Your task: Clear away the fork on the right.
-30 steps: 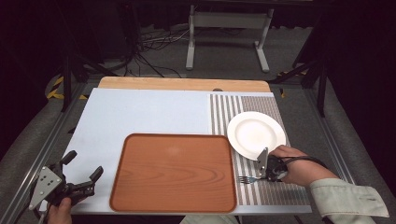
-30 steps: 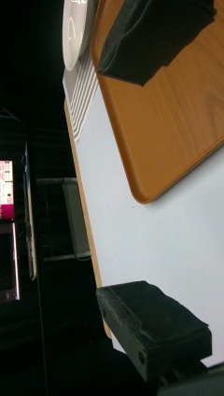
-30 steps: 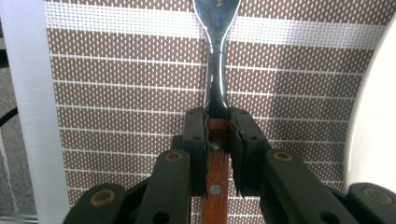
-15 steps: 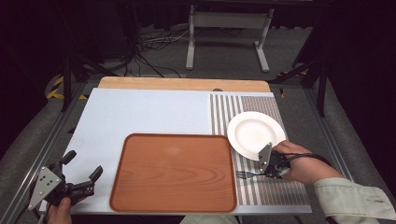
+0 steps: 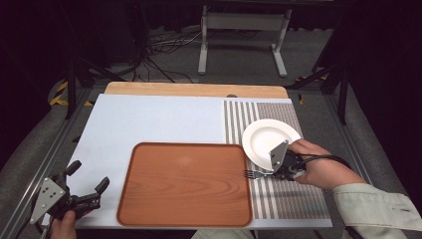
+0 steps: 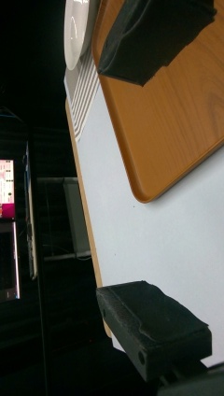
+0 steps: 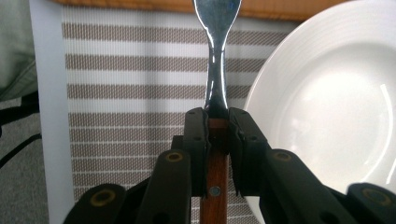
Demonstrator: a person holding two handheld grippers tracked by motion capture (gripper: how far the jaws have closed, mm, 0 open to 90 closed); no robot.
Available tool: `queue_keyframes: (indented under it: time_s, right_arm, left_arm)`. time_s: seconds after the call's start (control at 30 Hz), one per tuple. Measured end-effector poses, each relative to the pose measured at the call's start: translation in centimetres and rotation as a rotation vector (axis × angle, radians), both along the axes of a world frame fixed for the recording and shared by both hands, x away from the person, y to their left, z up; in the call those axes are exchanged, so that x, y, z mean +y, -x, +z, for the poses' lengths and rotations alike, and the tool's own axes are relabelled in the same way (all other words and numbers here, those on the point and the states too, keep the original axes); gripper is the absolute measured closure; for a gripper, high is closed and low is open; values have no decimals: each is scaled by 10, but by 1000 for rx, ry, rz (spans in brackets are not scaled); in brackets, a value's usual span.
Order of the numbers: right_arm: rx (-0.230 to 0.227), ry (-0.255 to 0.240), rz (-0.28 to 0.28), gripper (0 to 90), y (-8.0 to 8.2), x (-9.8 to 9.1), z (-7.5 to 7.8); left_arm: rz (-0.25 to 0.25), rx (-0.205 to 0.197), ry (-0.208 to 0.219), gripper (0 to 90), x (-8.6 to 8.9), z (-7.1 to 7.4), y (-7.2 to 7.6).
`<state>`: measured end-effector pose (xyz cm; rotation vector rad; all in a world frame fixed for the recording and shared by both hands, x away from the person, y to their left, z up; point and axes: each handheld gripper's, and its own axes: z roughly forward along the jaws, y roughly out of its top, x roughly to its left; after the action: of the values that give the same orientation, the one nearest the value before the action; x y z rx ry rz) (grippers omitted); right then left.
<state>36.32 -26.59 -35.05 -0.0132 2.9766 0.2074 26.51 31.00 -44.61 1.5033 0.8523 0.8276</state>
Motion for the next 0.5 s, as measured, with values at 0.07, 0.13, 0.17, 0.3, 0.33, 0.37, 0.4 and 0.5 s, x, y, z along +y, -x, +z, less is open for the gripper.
queue_keyframes:
  time_s: [0.07,0.13,0.17,0.3,0.33,0.37,0.4,0.5]
  right_arm:
    - [-6,-15,0,787,0,4,4]
    - [-17,-40,-12,787,-1,9,8]
    - [-21,-60,-20,787,-2,11,10]
    - [-30,-108,-64,788,-3,20,15]
    - [-29,-117,-78,788,-4,22,16]
    - [-32,-133,-89,788,-4,24,16]
    - [-30,-145,-116,788,-4,26,17]
    - [-28,-180,-160,788,-4,30,18]
  left_arm:
    - [-1,0,0,6,0,0,0]
    - [0,0,0,6,0,0,0]
    - [0,0,1,6,0,0,0]
    - [0,-1,2,6,0,0,0]
    - [0,-1,1,6,0,0,0]
    - [0,-1,1,6,0,0,0]
    - [0,-1,1,6,0,0,0]
    - [0,-1,0,6,0,0,0]
